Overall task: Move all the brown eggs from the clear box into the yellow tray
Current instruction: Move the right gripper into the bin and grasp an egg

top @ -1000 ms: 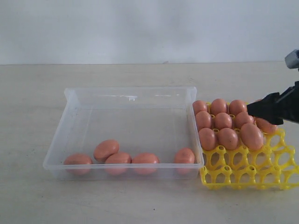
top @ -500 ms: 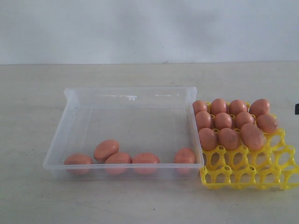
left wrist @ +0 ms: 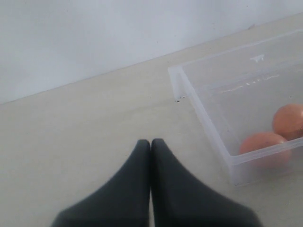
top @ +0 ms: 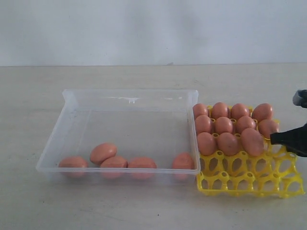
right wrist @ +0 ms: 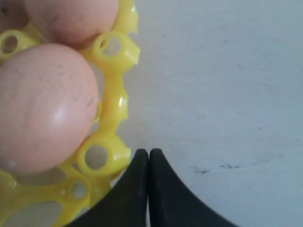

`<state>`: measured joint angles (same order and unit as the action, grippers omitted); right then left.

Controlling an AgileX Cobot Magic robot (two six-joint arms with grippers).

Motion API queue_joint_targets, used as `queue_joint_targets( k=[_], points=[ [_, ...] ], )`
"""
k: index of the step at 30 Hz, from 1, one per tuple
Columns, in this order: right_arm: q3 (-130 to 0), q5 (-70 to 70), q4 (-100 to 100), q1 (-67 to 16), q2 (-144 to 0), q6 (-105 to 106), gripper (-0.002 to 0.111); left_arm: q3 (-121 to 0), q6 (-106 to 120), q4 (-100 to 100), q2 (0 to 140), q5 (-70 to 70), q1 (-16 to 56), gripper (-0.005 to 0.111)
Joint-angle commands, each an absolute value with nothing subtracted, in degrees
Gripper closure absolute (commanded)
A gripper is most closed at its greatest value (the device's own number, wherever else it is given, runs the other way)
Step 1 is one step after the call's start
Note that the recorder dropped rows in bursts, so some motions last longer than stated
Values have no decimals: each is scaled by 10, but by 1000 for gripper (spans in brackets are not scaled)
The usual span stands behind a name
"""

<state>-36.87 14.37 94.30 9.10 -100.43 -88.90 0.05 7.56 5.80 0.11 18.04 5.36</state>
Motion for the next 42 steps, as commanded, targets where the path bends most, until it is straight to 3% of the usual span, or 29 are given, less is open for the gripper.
queue_joint_targets(
  k=[1, 8, 10, 14, 17, 23, 27, 30, 32, 35, 38, 42],
  points=[
    [-367, 212, 940, 90, -1007, -847, 109, 0, 76, 54, 0, 176, 53, 111],
    [-367, -9, 937, 90, -967, -980, 109, 0, 76, 54, 0, 176, 53, 111],
    [-386, 53, 953, 90, -918, -963, 109, 0, 76, 54, 0, 176, 53, 111],
    [-491, 369, 918, 52, -886, -870, 109, 0, 76, 54, 0, 176, 53, 111],
    [-546, 378, 970, -28, -908, -872, 109, 0, 76, 54, 0, 176, 53, 111],
    [-599, 151, 999, -230, -949, -891, 109, 0, 76, 54, 0, 176, 53, 111],
    [-607, -219, 999, -369, -963, -811, 109, 0, 76, 54, 0, 176, 53, 111],
    [-617, -419, 999, -419, -994, -663, 109, 0, 76, 54, 0, 176, 53, 111],
    [-647, -400, 868, -416, -1000, -537, 109, 0, 76, 54, 0, 176, 53, 111],
    [-723, -361, 385, -388, -1001, -193, 109, 0, 76, 54, 0, 176, 53, 111],
    [-808, -468, -7, -359, -1013, 148, 109, 0, 76, 54, 0, 176, 53, 111],
    [-894, -583, -156, -356, -1043, 197, 109, 0, 76, 54, 0, 176, 53, 111]
  ],
)
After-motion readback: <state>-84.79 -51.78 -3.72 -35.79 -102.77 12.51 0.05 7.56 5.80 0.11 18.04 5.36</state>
